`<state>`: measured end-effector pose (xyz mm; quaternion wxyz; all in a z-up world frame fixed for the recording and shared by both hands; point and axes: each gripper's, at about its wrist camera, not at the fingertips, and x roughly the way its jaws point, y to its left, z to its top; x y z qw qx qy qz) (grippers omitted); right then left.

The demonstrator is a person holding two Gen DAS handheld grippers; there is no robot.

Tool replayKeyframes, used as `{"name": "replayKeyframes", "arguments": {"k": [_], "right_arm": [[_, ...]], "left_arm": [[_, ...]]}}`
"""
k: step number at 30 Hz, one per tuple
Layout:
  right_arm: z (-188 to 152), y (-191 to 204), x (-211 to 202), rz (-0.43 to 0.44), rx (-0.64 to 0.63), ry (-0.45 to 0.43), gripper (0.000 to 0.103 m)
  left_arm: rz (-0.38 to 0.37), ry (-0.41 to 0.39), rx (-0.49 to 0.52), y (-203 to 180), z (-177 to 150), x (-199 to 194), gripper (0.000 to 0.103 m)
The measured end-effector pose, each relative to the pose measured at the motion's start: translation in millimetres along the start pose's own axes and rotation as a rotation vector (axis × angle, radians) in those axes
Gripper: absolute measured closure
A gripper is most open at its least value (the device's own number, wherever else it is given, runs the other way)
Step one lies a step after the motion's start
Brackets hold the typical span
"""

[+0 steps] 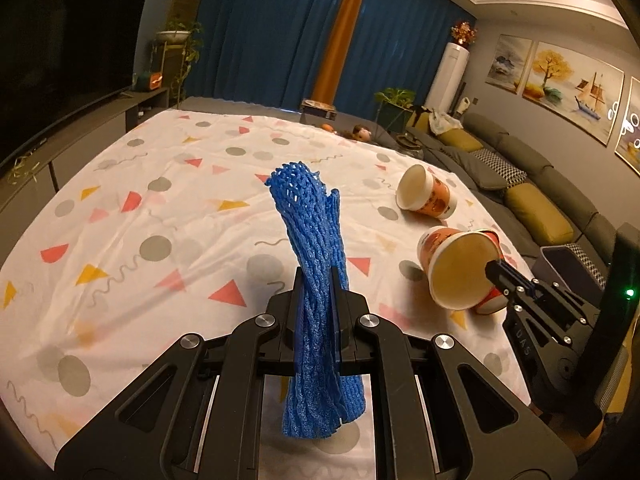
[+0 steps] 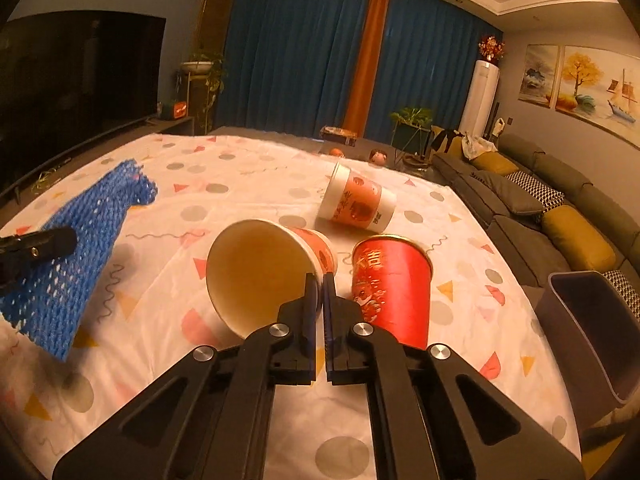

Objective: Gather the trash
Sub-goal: 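Grasp the orange-white paper cup rim with the right tool while the left tool holds the net, then carry the blue net and paper cup over the grey bin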

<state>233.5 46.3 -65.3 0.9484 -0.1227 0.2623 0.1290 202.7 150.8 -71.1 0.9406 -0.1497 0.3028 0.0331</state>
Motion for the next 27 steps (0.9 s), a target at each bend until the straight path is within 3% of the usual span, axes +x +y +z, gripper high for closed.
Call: {"name": "replayKeyframes", "arguments": {"k": [14, 27], "right_arm": [[1.2, -18.6, -51.9, 0.047, 0.100, -0.105, 0.099], [-23.9, -57.8, -116.8, 0.008, 0.174, -0.175, 0.099]], "left_arm": [[-0.003, -0.003, -0.006, -0.3, -4.7, -0.7, 0.093], [-0.009, -0.018, 0.035, -19.0, -12.1, -16.1, 0.093]]}}
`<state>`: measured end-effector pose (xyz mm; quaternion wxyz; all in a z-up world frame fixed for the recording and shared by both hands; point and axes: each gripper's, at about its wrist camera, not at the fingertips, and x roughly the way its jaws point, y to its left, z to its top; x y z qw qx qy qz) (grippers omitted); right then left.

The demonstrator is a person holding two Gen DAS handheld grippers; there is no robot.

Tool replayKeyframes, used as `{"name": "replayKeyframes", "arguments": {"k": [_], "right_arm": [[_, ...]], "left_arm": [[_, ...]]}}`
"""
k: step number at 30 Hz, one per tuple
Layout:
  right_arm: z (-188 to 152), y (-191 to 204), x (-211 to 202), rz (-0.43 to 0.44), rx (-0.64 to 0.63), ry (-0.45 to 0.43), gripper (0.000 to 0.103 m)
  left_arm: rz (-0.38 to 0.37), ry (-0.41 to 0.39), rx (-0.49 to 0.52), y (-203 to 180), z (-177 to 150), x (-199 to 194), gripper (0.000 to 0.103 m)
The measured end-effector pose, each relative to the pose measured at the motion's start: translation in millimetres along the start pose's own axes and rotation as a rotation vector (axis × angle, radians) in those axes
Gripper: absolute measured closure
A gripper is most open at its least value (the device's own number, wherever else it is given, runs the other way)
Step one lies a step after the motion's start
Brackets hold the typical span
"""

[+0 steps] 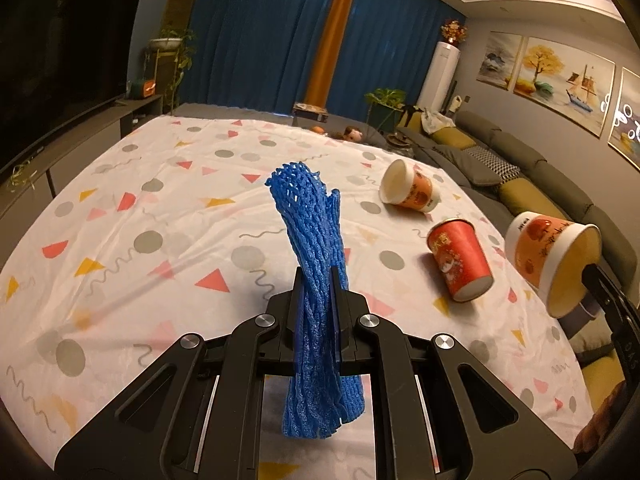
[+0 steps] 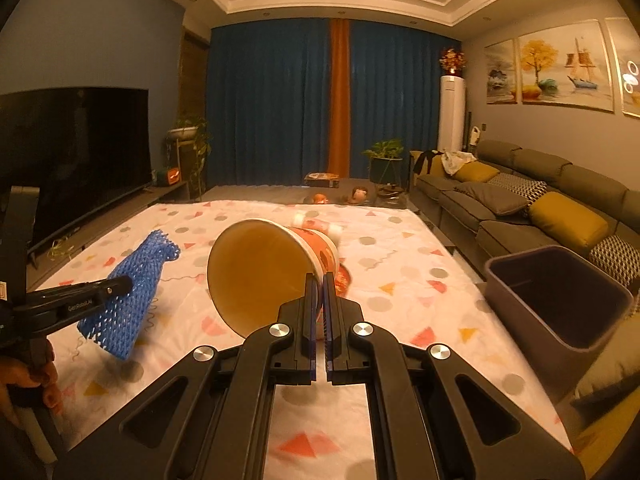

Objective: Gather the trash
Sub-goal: 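Carry the blue net and paper cup over the grey bin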

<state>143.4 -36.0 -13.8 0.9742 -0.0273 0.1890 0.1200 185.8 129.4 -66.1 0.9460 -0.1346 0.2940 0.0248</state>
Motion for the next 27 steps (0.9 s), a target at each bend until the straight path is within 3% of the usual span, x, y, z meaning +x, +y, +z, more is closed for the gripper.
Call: {"name": "replayKeyframes", "arguments": {"k": [18, 27], "right_arm": [[-14.1, -51.9, -60.7, -0.029, 0.093, -0.051, 0.099], [-17.5, -84.5, -76.1, -0.082, 0.136, -0.071, 0.099]], "left_arm": [[-0.028, -0.039, 0.083, -59.7, -13.8, -37.6, 0.093], [-0.091, -0.044, 0.157, -110.9, -15.4, -37.9, 0.093]]}}
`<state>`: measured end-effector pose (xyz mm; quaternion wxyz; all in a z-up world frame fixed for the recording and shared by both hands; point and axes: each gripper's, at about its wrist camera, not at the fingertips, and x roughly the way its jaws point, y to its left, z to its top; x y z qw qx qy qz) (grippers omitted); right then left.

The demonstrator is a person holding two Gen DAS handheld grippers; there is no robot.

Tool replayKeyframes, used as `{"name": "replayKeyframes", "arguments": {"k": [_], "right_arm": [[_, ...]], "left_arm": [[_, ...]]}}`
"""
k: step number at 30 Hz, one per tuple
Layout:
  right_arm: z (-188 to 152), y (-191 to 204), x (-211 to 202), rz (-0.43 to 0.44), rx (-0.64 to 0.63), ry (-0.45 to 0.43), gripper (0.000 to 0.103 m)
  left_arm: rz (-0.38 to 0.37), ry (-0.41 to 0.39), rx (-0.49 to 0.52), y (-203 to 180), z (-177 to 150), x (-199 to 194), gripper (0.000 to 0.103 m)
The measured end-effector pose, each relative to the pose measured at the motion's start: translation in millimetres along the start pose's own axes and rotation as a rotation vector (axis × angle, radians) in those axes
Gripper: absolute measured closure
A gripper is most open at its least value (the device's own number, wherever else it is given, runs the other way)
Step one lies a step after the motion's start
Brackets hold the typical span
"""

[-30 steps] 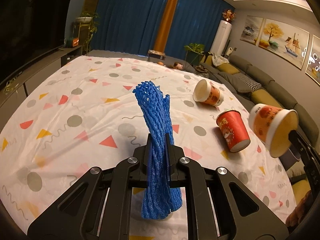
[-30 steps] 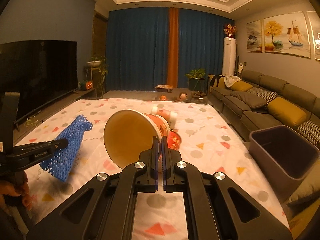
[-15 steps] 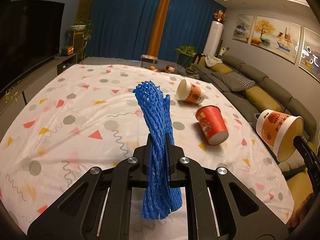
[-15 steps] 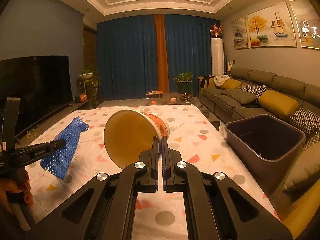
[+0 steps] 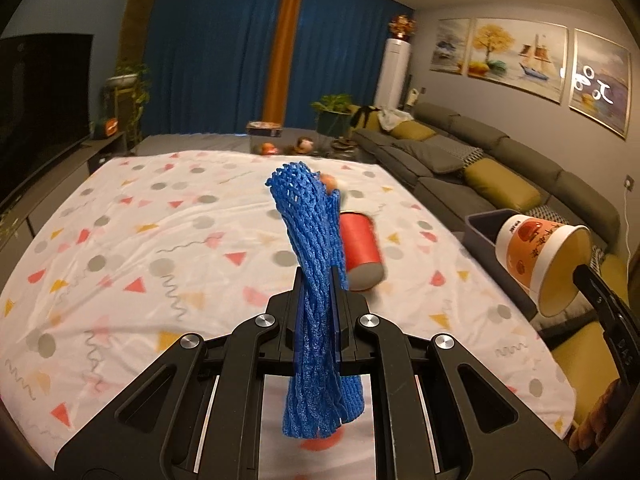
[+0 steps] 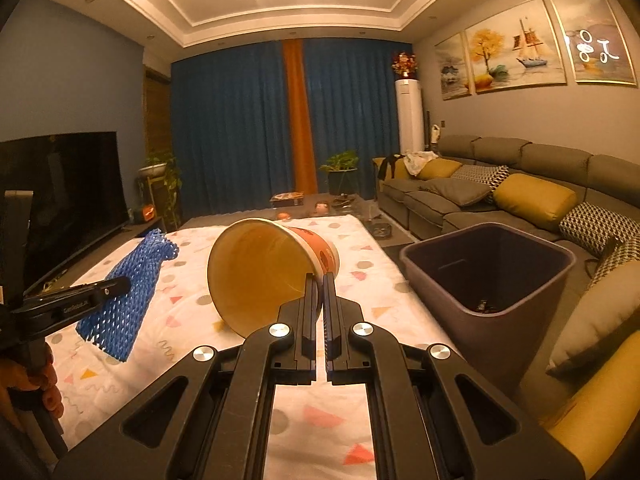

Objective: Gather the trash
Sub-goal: 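Carry the blue net and paper cup over the grey bin, then open both tools to drop the net and paper cup into the bin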

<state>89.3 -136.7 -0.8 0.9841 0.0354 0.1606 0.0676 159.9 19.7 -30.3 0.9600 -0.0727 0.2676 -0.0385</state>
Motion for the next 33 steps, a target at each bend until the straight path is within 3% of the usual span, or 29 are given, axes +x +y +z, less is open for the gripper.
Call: {"name": "replayKeyframes", "arguments": {"k": [6, 15, 24, 33], "right_arm": [[3.8, -25.4, -3.2, -0.056, 0.032, -0.021, 0.099], [21.8, -83.4, -1.7, -0.192, 0.077, -0.072, 0.099], [37.2, -137.8, 12.7, -0.325, 0.127, -0.088, 0.099], [35.2, -172.5, 33.6, -0.371, 0.158, -0.059, 0.099]], "left_arm": [[-0.066, -0.003, 0.066, -43.4, 7.0, 8.7, 0.093], [-0.236, -0.034, 0.197, -135.7, 31.5, 27.0, 0.093], [-0.365, -0.017, 0.268, -219.7, 51.0, 72.2, 0.093], [-0.425, 0.033, 0.307, -264.2, 49.3, 117.2, 0.093]]}}
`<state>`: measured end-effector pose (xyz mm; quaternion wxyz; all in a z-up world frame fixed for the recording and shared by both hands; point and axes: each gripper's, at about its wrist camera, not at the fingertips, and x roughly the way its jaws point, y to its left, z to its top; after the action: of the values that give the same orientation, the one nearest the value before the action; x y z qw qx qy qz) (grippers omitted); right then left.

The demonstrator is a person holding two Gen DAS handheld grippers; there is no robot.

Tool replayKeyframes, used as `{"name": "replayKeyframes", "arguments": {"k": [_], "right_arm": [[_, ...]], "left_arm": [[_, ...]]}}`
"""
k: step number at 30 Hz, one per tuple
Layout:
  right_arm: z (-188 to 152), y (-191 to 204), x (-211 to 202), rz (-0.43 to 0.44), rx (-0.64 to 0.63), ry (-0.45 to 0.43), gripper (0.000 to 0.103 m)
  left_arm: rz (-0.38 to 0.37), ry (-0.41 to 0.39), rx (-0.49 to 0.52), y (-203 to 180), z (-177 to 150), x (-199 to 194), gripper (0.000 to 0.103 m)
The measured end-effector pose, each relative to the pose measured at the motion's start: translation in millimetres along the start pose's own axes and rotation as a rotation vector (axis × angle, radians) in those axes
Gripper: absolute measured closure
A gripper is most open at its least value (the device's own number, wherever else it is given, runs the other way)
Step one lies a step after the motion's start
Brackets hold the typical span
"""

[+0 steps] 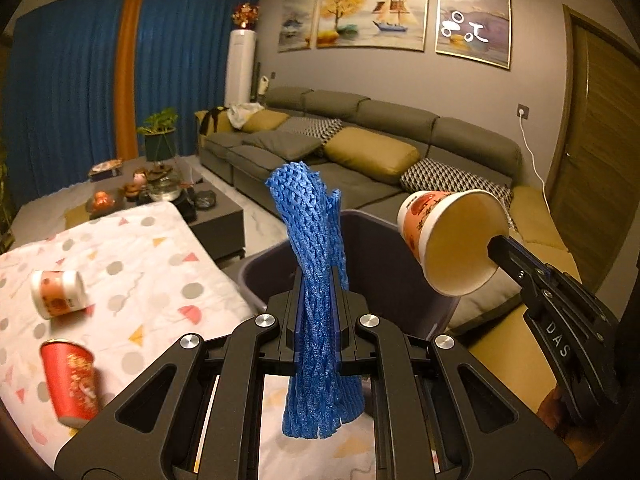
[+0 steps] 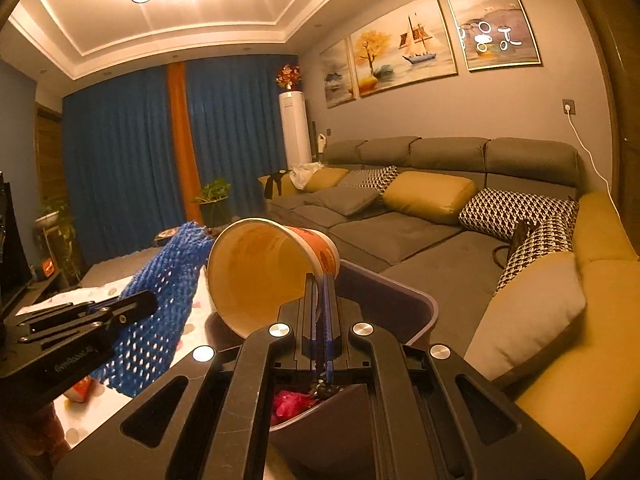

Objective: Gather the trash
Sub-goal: 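Open both tools to drop the net and paper cup into the bin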

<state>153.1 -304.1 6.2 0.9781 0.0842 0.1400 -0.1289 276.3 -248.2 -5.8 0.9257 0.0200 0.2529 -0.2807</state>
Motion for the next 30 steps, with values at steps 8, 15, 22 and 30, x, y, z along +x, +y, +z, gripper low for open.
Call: {"name": "replayKeyframes", "arguments": {"k": [8, 15, 22, 30], "right_arm": [[0.7, -5.5, 17.6, -0.011, 0.012, 0.022, 0.099], [1.2, -6.4, 23.5, -0.016, 0.012, 0.023, 0.099], [-2.0, -7.2, 34.2, -0.024, 0.019, 0.038, 0.099], [-3.1, -14.3, 46.9, -0.007, 0.041, 0.065, 0.099]], "left_arm": [[-0.021, 0.028, 0.011, -1.3, -2.6, 21.5, 0.093], [-0.038, 0.036, 0.004, 3.5, -1.3, 31.2, 0.093], [-0.130, 0.049, -0.051, 10.3, -2.2, 46.7, 0.092], [-0.158, 0.084, -0.071, 12.2, -12.3, 63.0, 0.081]]}}
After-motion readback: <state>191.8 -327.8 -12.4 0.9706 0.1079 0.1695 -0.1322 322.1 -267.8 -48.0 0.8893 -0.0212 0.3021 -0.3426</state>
